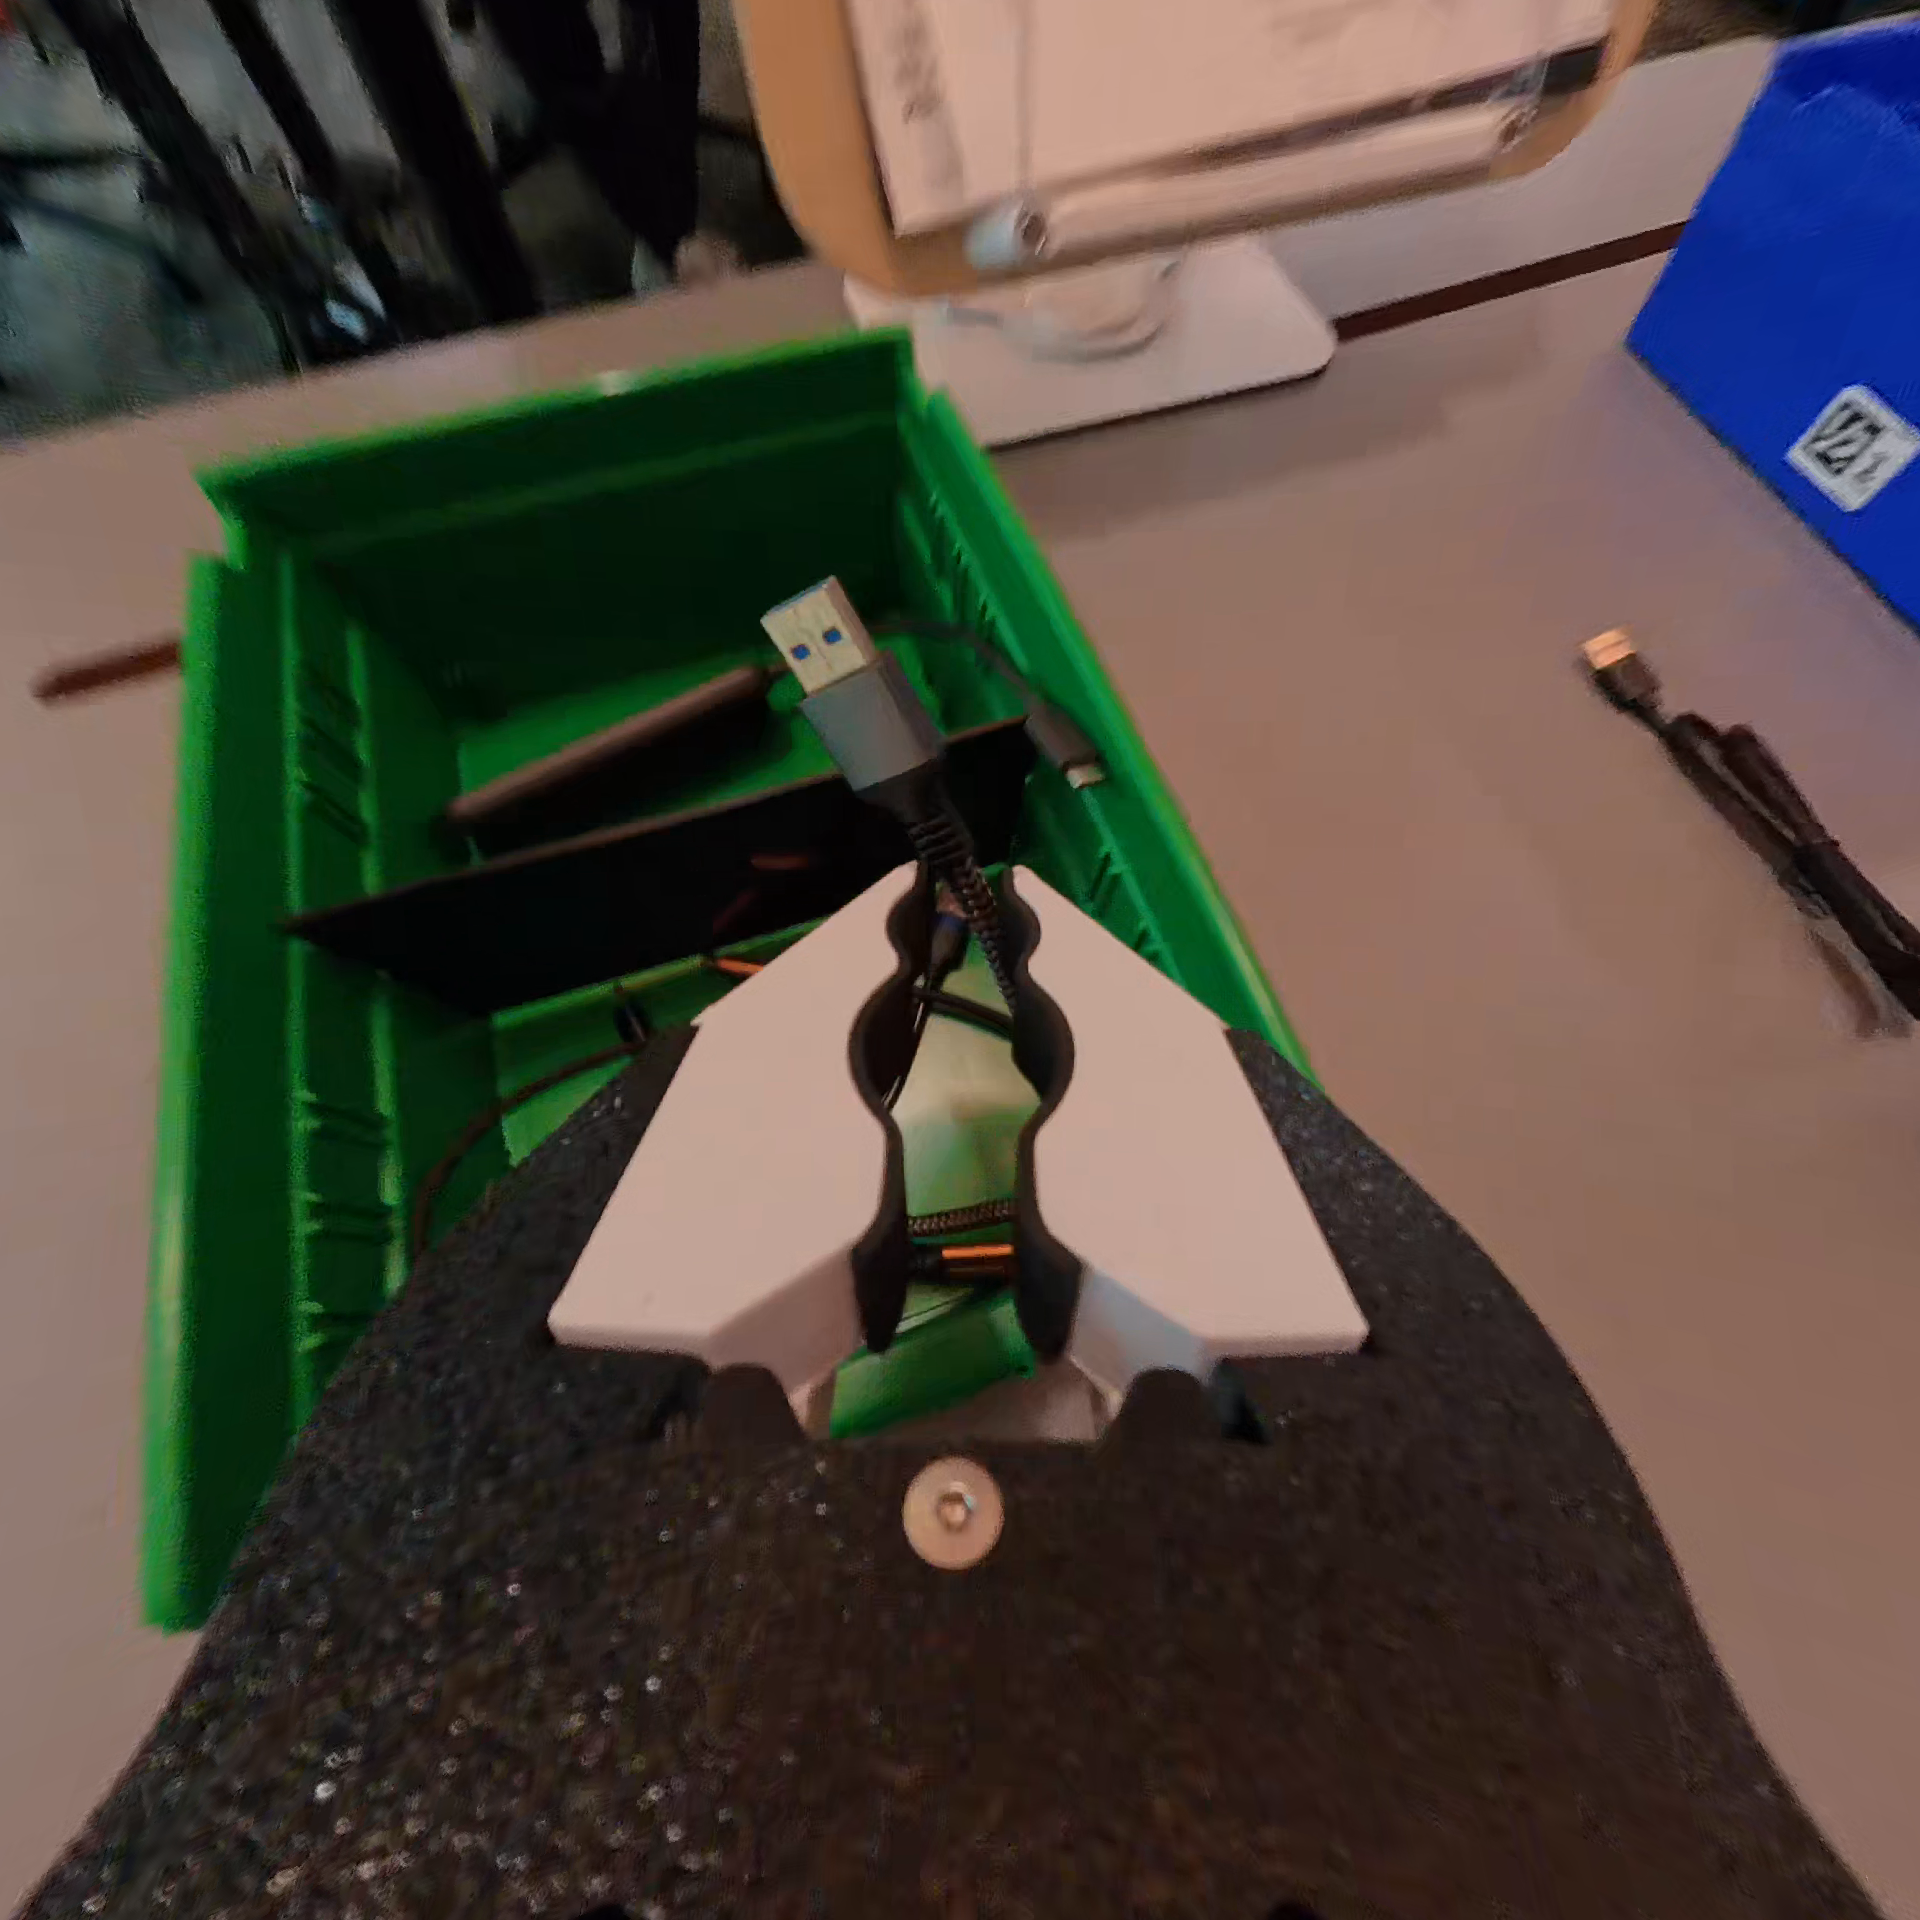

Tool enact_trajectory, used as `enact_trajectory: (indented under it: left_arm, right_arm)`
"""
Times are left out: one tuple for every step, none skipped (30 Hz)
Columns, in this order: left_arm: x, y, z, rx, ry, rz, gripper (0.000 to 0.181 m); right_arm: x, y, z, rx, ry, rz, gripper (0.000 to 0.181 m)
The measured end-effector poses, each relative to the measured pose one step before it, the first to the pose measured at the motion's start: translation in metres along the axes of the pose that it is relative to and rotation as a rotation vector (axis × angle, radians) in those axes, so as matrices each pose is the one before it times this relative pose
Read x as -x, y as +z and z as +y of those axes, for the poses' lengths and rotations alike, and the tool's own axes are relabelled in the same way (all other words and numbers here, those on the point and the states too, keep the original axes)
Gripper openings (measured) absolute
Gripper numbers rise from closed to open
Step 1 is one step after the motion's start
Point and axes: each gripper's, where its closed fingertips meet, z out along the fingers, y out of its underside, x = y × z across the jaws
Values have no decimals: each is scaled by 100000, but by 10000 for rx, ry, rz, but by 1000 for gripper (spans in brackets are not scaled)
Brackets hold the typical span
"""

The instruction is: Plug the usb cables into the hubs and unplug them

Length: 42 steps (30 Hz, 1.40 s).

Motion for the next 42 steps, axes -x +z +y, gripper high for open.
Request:
enact_trajectory:
  left_arm:
    - [-441,-992,-1102,-307,259,52,9]
    - [-455,-948,-1179,-323,222,58,8]
    - [-407,-918,-1190,-290,274,5,5]
    - [-429,-898,-1305,-362,384,-31,4]
    - [-445,-896,-1331,-347,350,-60,3]
    - [-420,-842,-1199,-242,284,-78,3]
    - [-491,-768,-1163,-211,373,-27,3]
    - [-527,-711,-1243,-291,395,-6,3]
    - [-487,-644,-1257,-304,294,-12,3]
    - [-659,-578,-1242,-314,324,134,3]
    - [-775,-481,-1249,-336,281,243,3]
    - [-572,-382,-1166,-290,104,174,3]
    - [-693,-292,-1176,-303,158,301,3]
    - [-888,-201,-1174,-330,165,472,3]
    - [-749,-107,-1165,-336,-65,433,3]
    - [-897,18,-1083,-335,-78,575,3]
    - [-1163,145,-951,-324,-47,783,3]
    - [-974,275,-798,-324,-219,696,3]
    - [-848,371,-610,-267,-351,625,3]
    - [-901,403,-474,-236,-179,650,3]
    - [-793,397,-514,-301,20,524,3]
    - [-652,387,-456,-285,106,410,3]
    - [-639,402,-273,-159,127,413,3]
    - [-513,397,-115,-86,156,359,3]
    - [-266,389,-78,-96,200,207,3]
    - [-159,351,-10,-57,226,126,3]
    - [-216,308,-26,-31,209,155,3]
    - [-128,272,-97,-53,208,67,3]
    - [12,252,-21,9,159,-18,3]
    - [146,241,187,121,63,-53,3]
    - [394,224,318,158,-45,-169,3]
    - [305,218,343,107,-156,-84,3]
    - [-166,275,314,17,-279,259,3]
    - [-546,352,336,-69,-347,540,3]
    - [-593,426,518,-39,-387,603,3]
    - [-218,459,669,-13,-384,387,3]
    - [90,421,865,80,-347,190,3]
    - [176,386,1137,267,-347,147,3]
    - [279,370,1194,323,-366,71,3]
    - [387,393,1010,219,-460,19,3]
    - [315,403,710,41,-587,128,3]
    - [92,374,557,-40,-598,372,3]
  right_arm:
    - [387,104,-14,-24,26,-237,62]
    - [362,88,-5,-5,-14,-209,62]
    - [410,48,-24,-15,13,-244,62]
    - [349,13,-103,-79,71,-224,62]
    - [264,-25,-185,-133,85,-180,62]
    - [250,-56,-217,-151,90,-170,62]
    - [255,-75,-223,-137,77,-168,62]
    - [132,-71,-226,-135,5,-68,62]
    - [-67,-62,-107,-52,-38,63,62]
    - [-248,-50,62,48,-50,161,62]
    - [-299,-48,27,27,-47,188,62]
    - [-171,-24,8,16,-38,112,62]
    - [-109,-11,-28,7,-79,95,62]
    - [-160,-36,-56,-30,-105,127,62]
    - [-114,-58,-69,-29,-45,74,62]
    - [2,-103,-139,-57,38,-27,62]
    - [100,-119,-259,-118,53,-81,62]
    - [217,-145,-361,-181,22,-136,62]
    - [279,-126,-366,-175,-1,-161,62]
    - [187,-114,-275,-122,-25,-95,62]
    - [94,-99,-171,-69,-34,-37,62]
    - [38,-66,-105,-32,-32,-11,62]
    - [52,-40,-93,-32,-31,-18,62]
    - [102,-5,-70,-15,-29,-48,62]
    - [126,13,-44,1,-29,-63,62]
    - [112,25,-52,-20,-40,-53,62]
    - [98,16,-15,-8,-34,-45,62]
    - [29,17,-14,12,-25,-1,62]
    - [-75,5,30,35,-35,54,62]
    - [-97,1,55,44,-30,67,62]
    - [-82,-10,48,43,-15,52,62]
    - [-59,-2,12,13,-32,42,62]
    - [3,-29,-66,-31,-32,13,62]
    - [85,-43,-106,-56,8,-55,62]
    - [70,-38,-172,-77,3,-33,62]
    - [-38,-42,-143,-58,-67,41,62]
    - [-36,-47,-17,16,-51,36,62]
    - [-6,-40,60,52,-11,3,62]
    - [-23,-45,20,4,-26,20,62]
    - [-1,-34,-53,-40,-24,8,62]
    - [-15,-46,-110,-63,7,0,62]
    - [-50,-57,-119,-52,5,22,62]
